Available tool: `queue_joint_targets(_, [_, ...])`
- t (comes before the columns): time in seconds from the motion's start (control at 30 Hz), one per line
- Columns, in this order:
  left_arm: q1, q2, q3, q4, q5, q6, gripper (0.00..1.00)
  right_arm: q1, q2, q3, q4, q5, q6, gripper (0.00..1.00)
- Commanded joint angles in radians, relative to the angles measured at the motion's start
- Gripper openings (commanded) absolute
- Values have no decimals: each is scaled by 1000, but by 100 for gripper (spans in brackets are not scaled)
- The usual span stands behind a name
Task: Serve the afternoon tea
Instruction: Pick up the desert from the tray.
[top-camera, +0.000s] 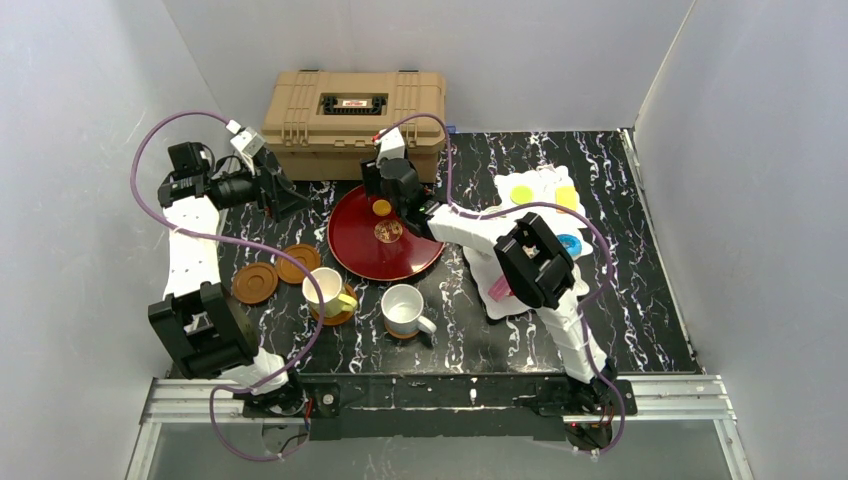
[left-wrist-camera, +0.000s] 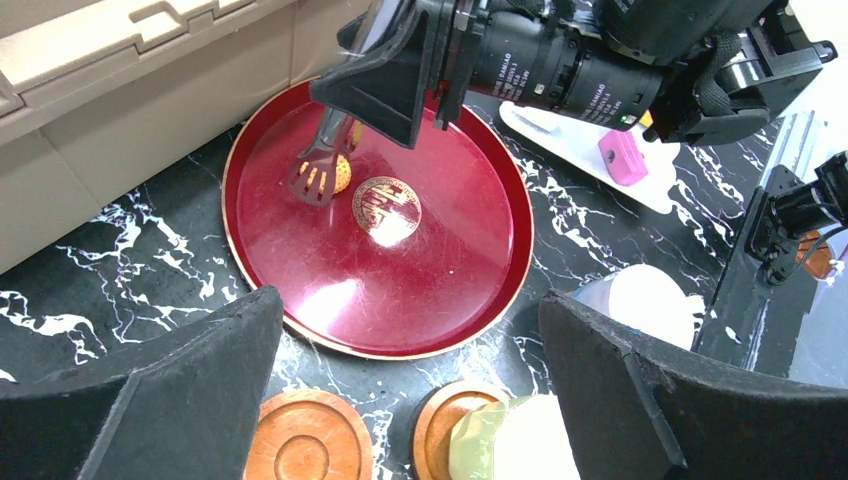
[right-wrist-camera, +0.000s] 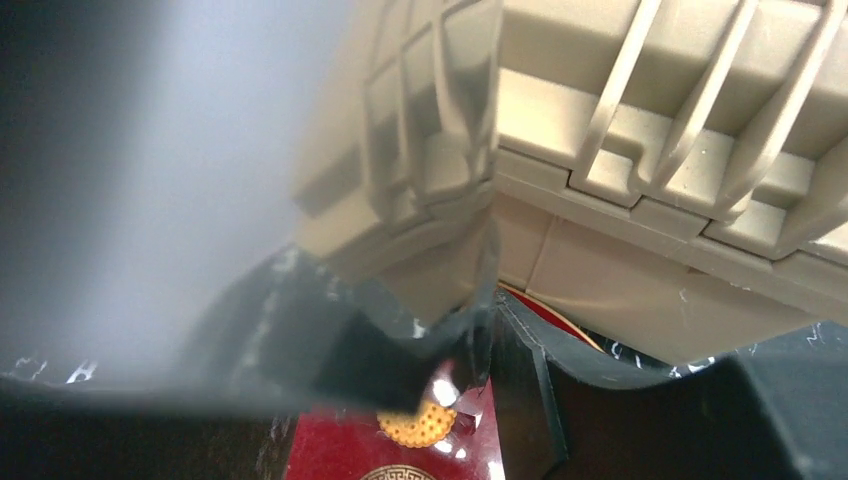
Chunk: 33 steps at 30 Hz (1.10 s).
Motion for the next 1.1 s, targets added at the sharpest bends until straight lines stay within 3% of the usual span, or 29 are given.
queue_joint_targets(0.0, [6, -8, 19, -20, 22, 18, 98, -15, 30, 76, 3, -23, 30, 64])
queue_joint_targets(0.73, [13, -5, 25, -20, 24, 12, 98, -4, 15, 66, -42, -35, -28, 49])
queue_joint_targets(1.07, [18, -1, 25, -26, -6, 14, 98, 5, -74, 106, -113, -55, -47, 44])
